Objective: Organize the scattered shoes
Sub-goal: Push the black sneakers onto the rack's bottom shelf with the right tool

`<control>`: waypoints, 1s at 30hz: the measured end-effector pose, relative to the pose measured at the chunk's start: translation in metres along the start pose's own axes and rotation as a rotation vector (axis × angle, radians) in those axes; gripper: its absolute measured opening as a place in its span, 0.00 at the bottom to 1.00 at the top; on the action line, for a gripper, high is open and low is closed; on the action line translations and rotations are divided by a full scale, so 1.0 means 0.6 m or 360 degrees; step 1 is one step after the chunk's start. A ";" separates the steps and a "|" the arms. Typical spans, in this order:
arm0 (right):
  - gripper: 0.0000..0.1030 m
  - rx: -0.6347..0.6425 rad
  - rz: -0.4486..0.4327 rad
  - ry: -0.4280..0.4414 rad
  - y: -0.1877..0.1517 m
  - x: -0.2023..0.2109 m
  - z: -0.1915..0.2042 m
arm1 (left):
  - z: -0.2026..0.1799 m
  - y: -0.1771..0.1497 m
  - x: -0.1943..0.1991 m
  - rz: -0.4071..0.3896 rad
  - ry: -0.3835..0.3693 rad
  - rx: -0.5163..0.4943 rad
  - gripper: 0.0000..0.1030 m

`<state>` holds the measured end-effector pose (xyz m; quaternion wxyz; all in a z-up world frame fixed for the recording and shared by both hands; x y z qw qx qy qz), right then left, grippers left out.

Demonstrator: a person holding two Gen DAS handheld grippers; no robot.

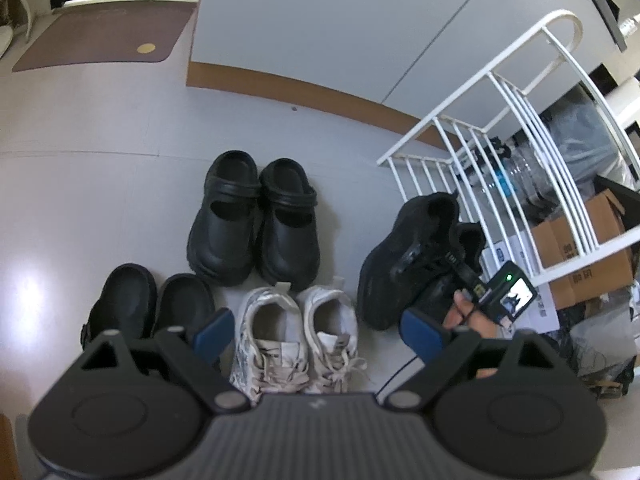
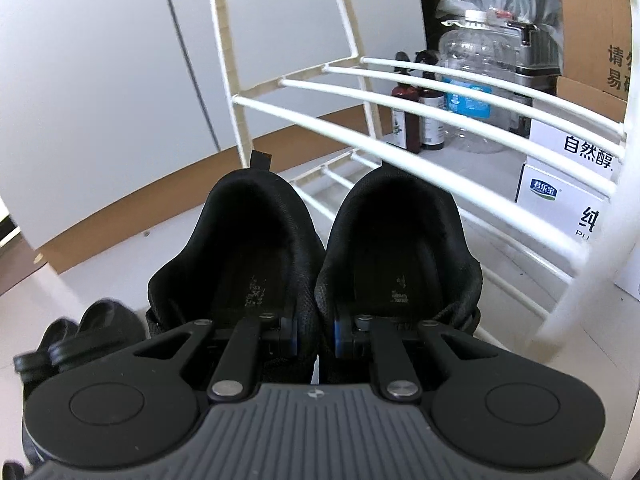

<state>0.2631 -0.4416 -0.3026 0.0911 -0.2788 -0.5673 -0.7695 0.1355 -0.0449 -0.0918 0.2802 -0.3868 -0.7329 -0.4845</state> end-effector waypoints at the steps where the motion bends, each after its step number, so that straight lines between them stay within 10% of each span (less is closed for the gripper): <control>1: 0.16 -0.0004 -0.0005 -0.0009 0.002 -0.003 0.000 | 0.001 0.000 0.000 0.0000 -0.0001 0.0003 0.90; 30: 0.18 -0.0332 -0.0336 -0.0709 0.058 -0.125 -0.073 | 0.023 0.008 -0.011 -0.0025 0.0028 0.0118 0.89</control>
Point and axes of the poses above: each gripper's, at about its wrist camera, not at the fingertips, and x roughly against the way its jaws point, z to its left, y to its top, the point moved 3 cm from there along -x, roughly the way its jaws point, and after that the axes turned 10 degrees about -z, right-handed, at the moved point
